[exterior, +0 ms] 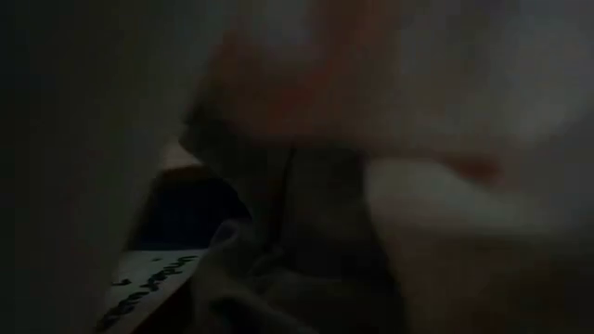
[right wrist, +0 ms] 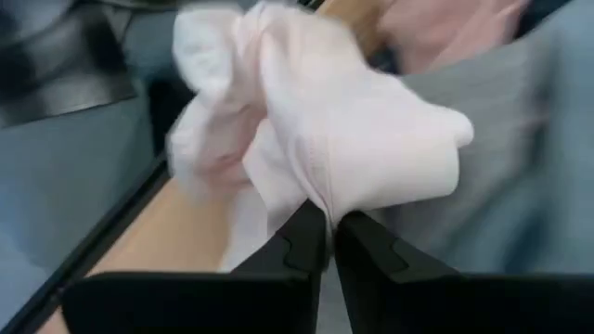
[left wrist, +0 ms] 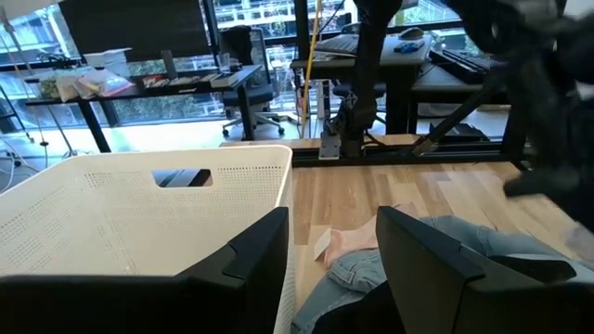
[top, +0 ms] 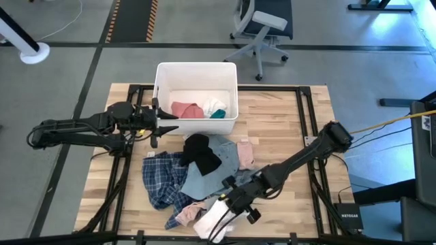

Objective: Sort clothes
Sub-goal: Put the light pink underwear into the white bin

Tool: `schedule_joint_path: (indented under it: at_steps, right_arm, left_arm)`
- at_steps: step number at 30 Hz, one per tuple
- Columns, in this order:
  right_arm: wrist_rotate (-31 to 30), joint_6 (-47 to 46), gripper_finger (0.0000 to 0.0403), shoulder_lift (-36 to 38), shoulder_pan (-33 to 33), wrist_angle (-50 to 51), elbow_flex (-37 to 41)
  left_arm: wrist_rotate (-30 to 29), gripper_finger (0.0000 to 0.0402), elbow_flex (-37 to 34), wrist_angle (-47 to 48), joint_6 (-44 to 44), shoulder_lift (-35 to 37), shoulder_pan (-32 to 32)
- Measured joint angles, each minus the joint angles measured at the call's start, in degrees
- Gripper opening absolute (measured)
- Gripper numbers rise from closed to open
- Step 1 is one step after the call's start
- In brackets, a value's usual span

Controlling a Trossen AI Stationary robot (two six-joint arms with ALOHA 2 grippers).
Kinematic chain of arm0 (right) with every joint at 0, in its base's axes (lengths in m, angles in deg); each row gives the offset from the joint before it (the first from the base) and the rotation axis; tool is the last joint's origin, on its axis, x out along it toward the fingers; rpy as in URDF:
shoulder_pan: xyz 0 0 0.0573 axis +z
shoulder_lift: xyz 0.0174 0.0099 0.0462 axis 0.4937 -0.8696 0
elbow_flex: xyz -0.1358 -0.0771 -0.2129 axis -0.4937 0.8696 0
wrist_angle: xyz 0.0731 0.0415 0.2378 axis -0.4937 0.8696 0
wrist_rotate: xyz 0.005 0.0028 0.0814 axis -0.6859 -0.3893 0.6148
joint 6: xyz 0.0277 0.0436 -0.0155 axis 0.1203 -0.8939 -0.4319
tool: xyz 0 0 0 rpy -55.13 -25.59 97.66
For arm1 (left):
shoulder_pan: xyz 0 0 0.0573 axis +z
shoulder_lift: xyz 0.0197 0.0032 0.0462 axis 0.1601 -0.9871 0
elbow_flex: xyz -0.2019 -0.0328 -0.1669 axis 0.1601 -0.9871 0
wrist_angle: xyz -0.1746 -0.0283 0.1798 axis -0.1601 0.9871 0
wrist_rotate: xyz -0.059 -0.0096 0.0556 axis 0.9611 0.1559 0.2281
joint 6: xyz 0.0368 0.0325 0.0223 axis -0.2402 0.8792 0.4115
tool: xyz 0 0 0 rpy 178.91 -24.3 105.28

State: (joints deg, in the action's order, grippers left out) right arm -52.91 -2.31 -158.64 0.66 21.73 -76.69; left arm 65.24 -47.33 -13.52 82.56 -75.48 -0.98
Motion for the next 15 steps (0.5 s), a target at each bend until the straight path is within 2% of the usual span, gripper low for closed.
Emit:
schedule_joint_path:
  at_steps: [6,15]
  right_arm:
    - [-9.7,9.3,0.0009,6.0,-0.4,6.1,-5.7]
    - [-33.4,25.7,0.0047,12.7,-6.1,10.1,-11.4]
  left_arm:
    - [0.0,0.0159,0.0,0.0,0.0,0.0,0.0]
    - [0.0,0.0159,0.0,0.0,0.0,0.0,0.0]
